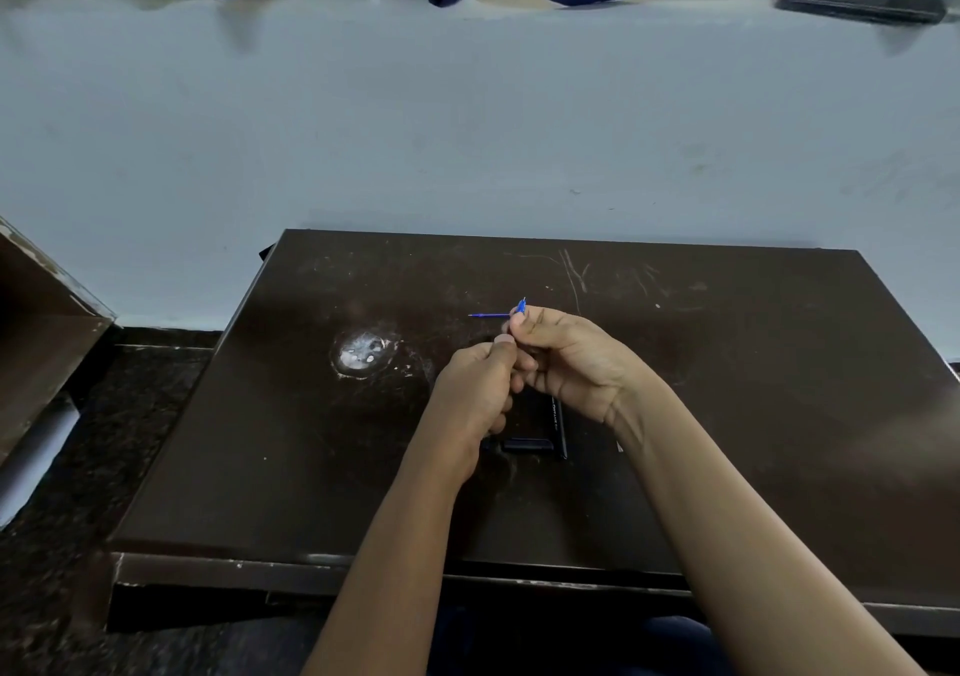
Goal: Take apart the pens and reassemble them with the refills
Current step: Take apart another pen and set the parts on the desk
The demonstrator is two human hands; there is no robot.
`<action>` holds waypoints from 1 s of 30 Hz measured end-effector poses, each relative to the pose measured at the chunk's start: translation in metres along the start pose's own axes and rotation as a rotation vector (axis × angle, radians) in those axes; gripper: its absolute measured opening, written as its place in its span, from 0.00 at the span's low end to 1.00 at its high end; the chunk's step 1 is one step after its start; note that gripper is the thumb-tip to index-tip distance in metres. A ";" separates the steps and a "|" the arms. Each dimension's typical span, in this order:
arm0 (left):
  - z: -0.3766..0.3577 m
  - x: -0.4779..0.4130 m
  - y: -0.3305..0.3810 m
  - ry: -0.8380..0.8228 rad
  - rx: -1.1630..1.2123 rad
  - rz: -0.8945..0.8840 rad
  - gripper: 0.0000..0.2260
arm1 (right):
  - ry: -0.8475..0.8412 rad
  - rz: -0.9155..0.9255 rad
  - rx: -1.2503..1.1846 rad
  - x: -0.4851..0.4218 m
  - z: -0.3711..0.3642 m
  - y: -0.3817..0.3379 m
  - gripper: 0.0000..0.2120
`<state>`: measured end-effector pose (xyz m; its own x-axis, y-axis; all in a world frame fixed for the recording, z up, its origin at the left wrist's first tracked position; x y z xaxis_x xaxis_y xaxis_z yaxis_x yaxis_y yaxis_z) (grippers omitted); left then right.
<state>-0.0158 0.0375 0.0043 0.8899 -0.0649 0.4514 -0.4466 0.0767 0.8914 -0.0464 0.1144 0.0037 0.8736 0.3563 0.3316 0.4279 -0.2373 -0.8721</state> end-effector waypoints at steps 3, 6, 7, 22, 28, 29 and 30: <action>0.002 0.000 -0.001 0.011 -0.006 0.000 0.16 | 0.047 -0.024 -0.132 -0.001 0.006 0.001 0.07; 0.001 0.000 -0.001 0.004 -0.003 0.000 0.15 | 0.034 -0.021 -0.037 -0.001 0.006 0.003 0.04; 0.001 0.000 -0.001 0.004 -0.001 0.003 0.15 | 0.026 -0.022 -0.003 -0.001 0.005 0.003 0.05; 0.002 -0.002 -0.004 0.015 -0.023 0.014 0.16 | 0.052 -0.063 -0.095 0.001 0.006 0.004 0.12; 0.001 -0.002 -0.004 0.011 -0.018 0.015 0.15 | 0.036 -0.102 0.008 0.000 0.007 0.010 0.04; 0.001 -0.003 -0.004 0.012 -0.020 0.014 0.15 | 0.044 -0.091 -0.017 0.000 0.008 0.008 0.04; 0.001 -0.003 -0.004 0.012 -0.023 0.013 0.15 | 0.058 -0.079 -0.044 0.000 0.009 0.006 0.06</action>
<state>-0.0170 0.0362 -0.0009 0.8854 -0.0516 0.4620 -0.4557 0.0998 0.8845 -0.0455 0.1208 -0.0047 0.8481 0.3225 0.4204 0.5047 -0.2502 -0.8263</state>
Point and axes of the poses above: each hand's wrist, its own x-axis away from the middle knuckle, its own z-axis out of the back of the hand, y = z × x, the point moved 10 cm from there along -x, towards the middle knuckle, and after that the axes turned 3 degrees about x, right-handed, at the moved point
